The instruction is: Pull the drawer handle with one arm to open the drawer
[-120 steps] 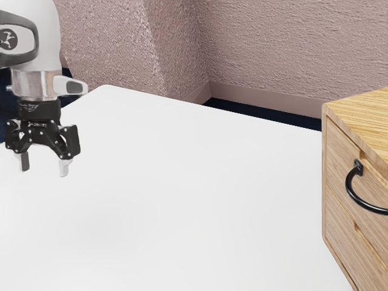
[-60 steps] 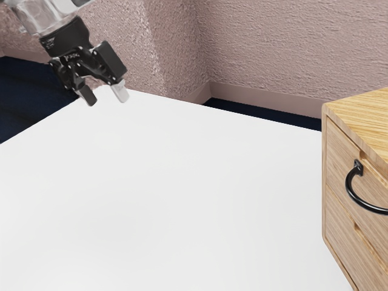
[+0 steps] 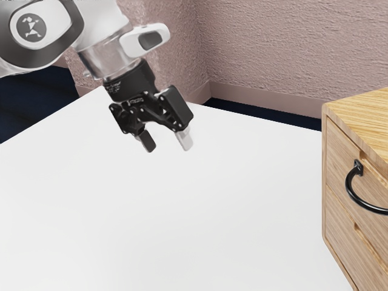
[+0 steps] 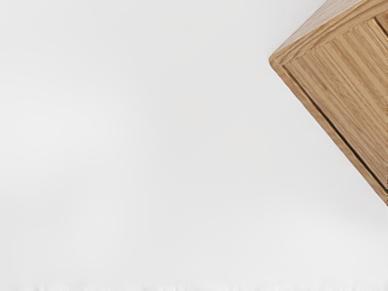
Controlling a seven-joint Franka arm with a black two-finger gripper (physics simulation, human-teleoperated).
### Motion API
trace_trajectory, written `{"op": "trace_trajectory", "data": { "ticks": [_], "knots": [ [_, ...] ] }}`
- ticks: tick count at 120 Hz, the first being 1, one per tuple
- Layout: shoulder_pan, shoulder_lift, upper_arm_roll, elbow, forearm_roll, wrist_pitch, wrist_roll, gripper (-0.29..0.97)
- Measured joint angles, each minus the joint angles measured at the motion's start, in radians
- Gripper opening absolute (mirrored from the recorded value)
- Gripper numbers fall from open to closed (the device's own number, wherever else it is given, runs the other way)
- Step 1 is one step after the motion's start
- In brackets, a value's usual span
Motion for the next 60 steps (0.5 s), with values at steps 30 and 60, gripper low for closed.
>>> {"op": "trace_trajectory", "data": {
  "ticks": [30,60],
  "knots": [
    [0.973,-0.009,-1.041,-0.05,-0.205,0.002,-0.099,0.68],
    [1.507,-0.016,-1.548,-0.005,-0.377,0.017,-0.193,0.68]
  ]
}}
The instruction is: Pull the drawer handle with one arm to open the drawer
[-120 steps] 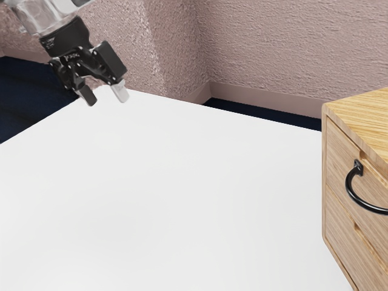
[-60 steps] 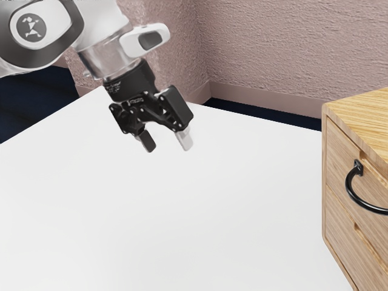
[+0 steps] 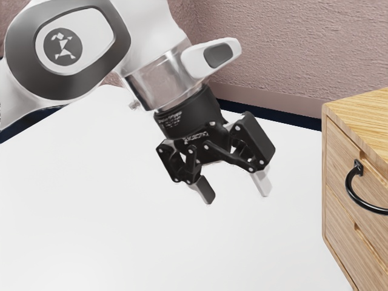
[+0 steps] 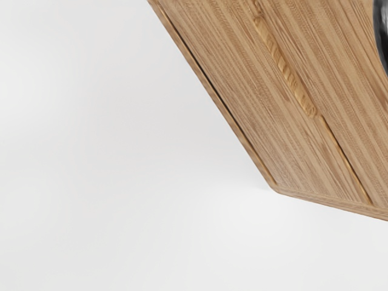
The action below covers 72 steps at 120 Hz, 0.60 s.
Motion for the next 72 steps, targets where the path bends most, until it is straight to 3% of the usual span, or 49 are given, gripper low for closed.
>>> {"op": "trace_trajectory", "data": {
  "ticks": [11,20,38,58,72],
  "knots": [
    [0.13,0.0,-0.165,0.046,0.103,-0.008,-0.063,0.67],
    [0.208,0.0,-0.243,0.063,0.163,-0.01,-0.116,0.67],
    [0.266,-0.001,-0.221,0.069,0.244,-0.026,-0.236,0.68],
    [0.277,-0.014,-0.193,0.071,0.342,-0.152,-0.361,0.68],
    [0.263,-0.016,-0.194,0.075,0.341,-0.192,-0.425,0.68]
  ]
}}
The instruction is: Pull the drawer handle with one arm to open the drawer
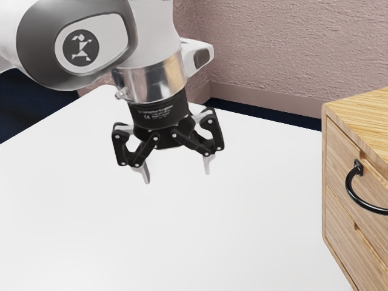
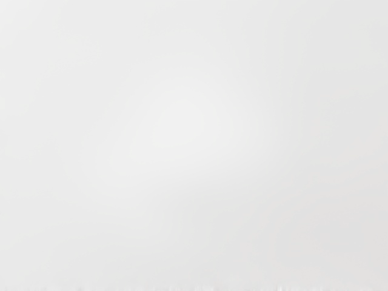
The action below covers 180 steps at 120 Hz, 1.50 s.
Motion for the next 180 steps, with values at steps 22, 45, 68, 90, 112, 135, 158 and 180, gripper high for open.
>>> {"op": "trace_trajectory", "data": {
  "ticks": [22,45,68,90,112,135,158,180],
  "knots": [
    [-0.035,0.002,-0.001,0.0,-0.139,0.084,-0.066,0.67],
    [-0.038,0.004,-0.044,0.0,-0.224,0.187,-0.113,0.67],
    [-0.03,0.01,-0.12,-0.006,-0.247,0.306,-0.149,0.67],
    [-0.028,0.012,-0.185,-0.009,-0.284,0.389,-0.175,0.67],
    [-0.014,0.012,-0.258,-0.016,-0.294,0.456,-0.197,0.67],
    [0.196,0.007,-0.461,-0.019,-0.324,0.533,-0.212,0.67],
    [0.261,0.006,-0.486,-0.02,-0.333,0.565,-0.221,0.67],
    [0.412,-0.018,-0.631,-0.021,-0.336,0.589,-0.229,0.67]
  ]
}}
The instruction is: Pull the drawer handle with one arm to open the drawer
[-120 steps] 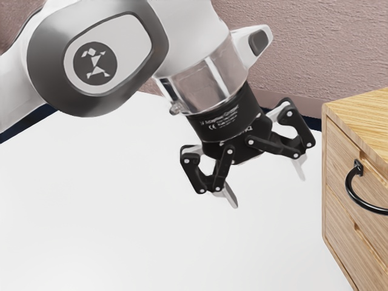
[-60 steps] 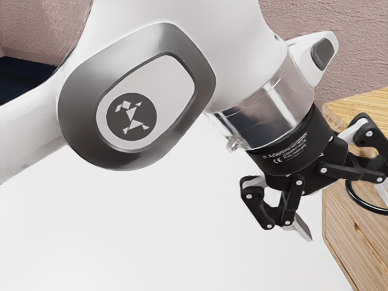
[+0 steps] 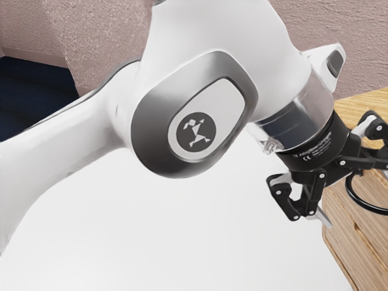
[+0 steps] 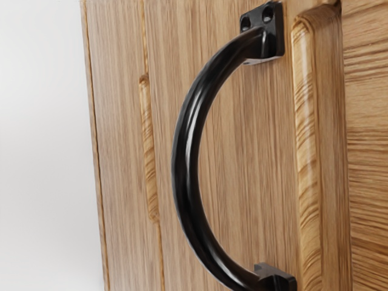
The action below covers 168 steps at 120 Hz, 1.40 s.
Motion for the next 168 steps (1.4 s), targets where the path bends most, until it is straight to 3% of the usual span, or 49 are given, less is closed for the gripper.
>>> {"op": "trace_trajectory", "data": {
  "ticks": [78,90,114,123,134,154,162,168],
  "knots": [
    [0.039,-0.022,-0.013,-0.075,0.019,-0.03,0.001,0.66],
    [0.011,-0.023,0.054,-0.071,0.036,-0.092,0.01,0.66],
    [-0.039,-0.024,0.126,-0.074,0.136,-0.239,0.031,0.65],
    [-0.118,-0.027,0.225,-0.074,0.203,-0.334,0.038,0.64],
    [-0.03,-0.028,0.349,-0.075,0.272,-0.451,0.043,0.63],
    [-0.011,-0.028,0.492,-0.045,0.367,-0.61,0.053,0.63],
    [-0.012,-0.028,0.549,0.047,0.379,-0.65,0.064,0.65],
    [-0.014,-0.027,0.628,0.102,0.344,-0.668,0.087,0.66]
  ]
}}
